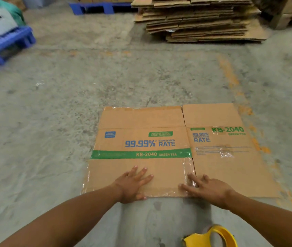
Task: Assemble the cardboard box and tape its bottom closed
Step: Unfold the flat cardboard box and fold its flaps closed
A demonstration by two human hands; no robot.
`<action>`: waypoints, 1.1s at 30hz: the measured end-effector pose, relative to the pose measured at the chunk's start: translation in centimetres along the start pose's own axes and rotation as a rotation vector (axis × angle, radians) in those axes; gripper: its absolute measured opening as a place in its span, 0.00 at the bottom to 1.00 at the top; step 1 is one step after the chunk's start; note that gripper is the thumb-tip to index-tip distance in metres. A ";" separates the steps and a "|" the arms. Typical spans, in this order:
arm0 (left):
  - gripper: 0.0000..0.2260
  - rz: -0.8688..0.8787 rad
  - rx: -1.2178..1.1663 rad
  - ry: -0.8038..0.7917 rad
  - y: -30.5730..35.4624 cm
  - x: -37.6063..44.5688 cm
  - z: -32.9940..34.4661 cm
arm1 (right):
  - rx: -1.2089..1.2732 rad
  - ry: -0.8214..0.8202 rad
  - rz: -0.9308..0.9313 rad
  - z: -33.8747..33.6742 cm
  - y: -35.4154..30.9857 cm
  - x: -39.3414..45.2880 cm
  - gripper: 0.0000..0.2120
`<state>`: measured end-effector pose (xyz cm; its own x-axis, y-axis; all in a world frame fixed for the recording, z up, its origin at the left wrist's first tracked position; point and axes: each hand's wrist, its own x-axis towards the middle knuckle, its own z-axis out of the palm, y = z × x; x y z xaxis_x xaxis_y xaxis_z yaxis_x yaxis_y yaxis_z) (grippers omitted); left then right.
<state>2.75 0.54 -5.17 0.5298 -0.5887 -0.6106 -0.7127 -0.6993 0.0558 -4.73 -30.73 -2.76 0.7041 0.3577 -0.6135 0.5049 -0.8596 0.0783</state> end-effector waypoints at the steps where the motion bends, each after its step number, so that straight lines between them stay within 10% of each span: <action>1: 0.36 -0.004 -0.012 0.002 -0.3 -0.1 0.0 | 0.012 0.019 0.027 -0.7 0.5 0.0 0.42; 8: 0.43 -0.186 -0.173 -0.027 -2.3 -1.8 1.1 | 0.209 -0.017 0.260 -0.7 3.9 -0.4 0.37; 16: 0.49 -0.784 -0.455 -0.025 -5.8 -3.9 4.8 | -0.089 -0.027 0.211 2.2 4.3 -1.1 0.46; 33: 0.42 -1.138 -0.927 0.378 -5.8 -3.3 4.9 | 0.107 0.109 0.168 0.0 3.7 -0.1 0.35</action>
<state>2.88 8.50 -7.31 0.7685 0.4594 -0.4454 0.6018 -0.7555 0.2591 -2.98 -33.95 -2.39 0.8265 0.2383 -0.5101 0.3241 -0.9422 0.0850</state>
